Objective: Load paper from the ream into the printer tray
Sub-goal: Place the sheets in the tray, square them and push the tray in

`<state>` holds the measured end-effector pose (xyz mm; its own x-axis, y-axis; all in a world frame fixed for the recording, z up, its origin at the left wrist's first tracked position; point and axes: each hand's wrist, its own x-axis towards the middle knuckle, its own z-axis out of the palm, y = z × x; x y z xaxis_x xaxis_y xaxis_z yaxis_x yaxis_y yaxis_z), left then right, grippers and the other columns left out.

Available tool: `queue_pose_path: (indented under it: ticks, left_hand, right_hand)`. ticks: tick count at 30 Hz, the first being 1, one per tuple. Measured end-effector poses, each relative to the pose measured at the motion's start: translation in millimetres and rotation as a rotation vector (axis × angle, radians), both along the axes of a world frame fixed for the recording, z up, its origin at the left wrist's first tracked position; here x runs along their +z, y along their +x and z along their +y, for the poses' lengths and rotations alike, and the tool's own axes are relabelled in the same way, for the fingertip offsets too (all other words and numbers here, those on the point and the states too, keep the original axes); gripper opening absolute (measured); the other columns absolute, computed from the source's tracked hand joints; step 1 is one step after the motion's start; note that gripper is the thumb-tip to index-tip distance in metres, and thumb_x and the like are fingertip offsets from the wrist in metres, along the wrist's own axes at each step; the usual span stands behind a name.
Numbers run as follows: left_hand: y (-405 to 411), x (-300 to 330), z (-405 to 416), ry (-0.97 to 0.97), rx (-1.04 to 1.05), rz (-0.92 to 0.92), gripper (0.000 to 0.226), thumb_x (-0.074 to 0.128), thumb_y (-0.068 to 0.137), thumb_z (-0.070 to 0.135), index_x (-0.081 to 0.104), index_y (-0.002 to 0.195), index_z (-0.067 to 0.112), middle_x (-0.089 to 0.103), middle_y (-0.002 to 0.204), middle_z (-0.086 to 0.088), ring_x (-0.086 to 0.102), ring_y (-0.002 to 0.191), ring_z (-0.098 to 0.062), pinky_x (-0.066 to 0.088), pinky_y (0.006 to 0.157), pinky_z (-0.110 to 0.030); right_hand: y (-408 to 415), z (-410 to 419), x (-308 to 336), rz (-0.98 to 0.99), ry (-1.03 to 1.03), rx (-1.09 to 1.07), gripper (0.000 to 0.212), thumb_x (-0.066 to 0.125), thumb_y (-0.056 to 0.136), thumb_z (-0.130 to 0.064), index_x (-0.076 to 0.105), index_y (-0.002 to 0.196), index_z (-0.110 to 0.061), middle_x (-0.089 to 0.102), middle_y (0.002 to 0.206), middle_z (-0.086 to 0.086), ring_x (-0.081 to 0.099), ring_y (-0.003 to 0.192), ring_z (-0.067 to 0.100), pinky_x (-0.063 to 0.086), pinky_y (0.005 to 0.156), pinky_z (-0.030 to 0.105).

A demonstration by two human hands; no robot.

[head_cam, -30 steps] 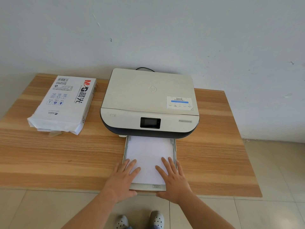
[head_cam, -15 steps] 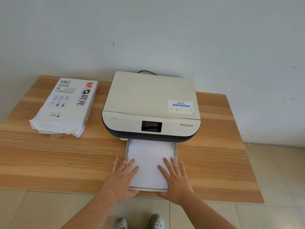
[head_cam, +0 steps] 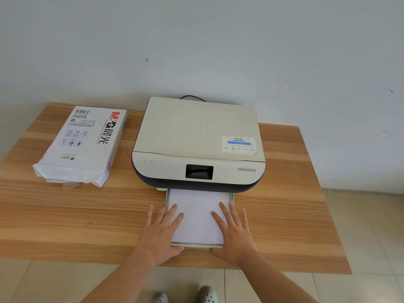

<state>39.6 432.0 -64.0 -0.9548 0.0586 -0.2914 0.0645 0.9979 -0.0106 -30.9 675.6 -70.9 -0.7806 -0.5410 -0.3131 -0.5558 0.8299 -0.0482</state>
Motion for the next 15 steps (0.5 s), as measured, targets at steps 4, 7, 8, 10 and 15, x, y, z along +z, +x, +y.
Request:
queue_pose_path:
  ticks: [4,7,8,10,15]
  left_hand:
    - [-8.2,0.1,-0.4,0.017,0.003,0.003,0.093,0.048,0.063,0.078,0.04,0.142,0.029,0.029,0.155,-0.006,0.029,0.14,-0.031,0.007,0.112,-0.063]
    - [-15.8,-0.2,-2.7,0.037,0.001,0.073,0.096,0.056,0.06,0.075,0.043,0.141,0.026,0.03,0.154,-0.008,0.023,0.139,-0.03,0.013,0.11,-0.062]
    - [-18.8,-0.5,-3.7,0.04,0.004,0.09,0.097,0.059,0.059,0.074,0.041,0.142,0.026,0.028,0.155,-0.008,0.02,0.14,-0.03,0.014,0.11,-0.062]
    - [-24.7,0.2,-5.4,0.041,0.018,0.102,0.102,0.064,0.059,0.072,0.033,0.145,0.026,0.02,0.157,-0.008,0.017,0.142,-0.03,0.013,0.111,-0.061]
    - [-37.8,-0.2,-6.9,0.018,0.04,0.135,0.11,0.069,0.062,0.067,0.015,0.149,0.026,0.007,0.16,-0.008,0.011,0.144,-0.033,0.009,0.113,-0.061]
  right_hand:
    - [-9.9,-3.1,3.4,0.047,0.019,0.007,0.099,0.045,0.069,-0.068,0.004,0.152,-0.033,-0.013,0.161,0.005,-0.025,0.143,0.031,-0.009,0.113,0.06]
    - [-16.7,-7.1,5.7,0.066,0.037,-0.025,0.101,0.046,0.069,-0.07,0.004,0.153,-0.031,-0.015,0.16,0.006,-0.023,0.144,0.032,-0.008,0.113,0.06]
    - [-18.8,-8.4,5.1,0.057,0.038,-0.043,0.103,0.048,0.067,-0.071,0.008,0.152,-0.029,-0.011,0.161,0.007,-0.019,0.145,0.033,-0.006,0.113,0.061]
    - [-23.4,-11.3,6.5,0.059,0.024,-0.059,0.106,0.053,0.066,-0.071,0.01,0.152,-0.027,-0.007,0.161,0.007,-0.013,0.146,0.033,-0.003,0.114,0.061]
    - [-35.4,-16.8,8.3,0.114,0.058,-0.045,0.107,0.057,0.075,-0.065,-0.009,0.151,-0.027,-0.028,0.156,0.005,-0.028,0.142,0.032,-0.01,0.113,0.061]
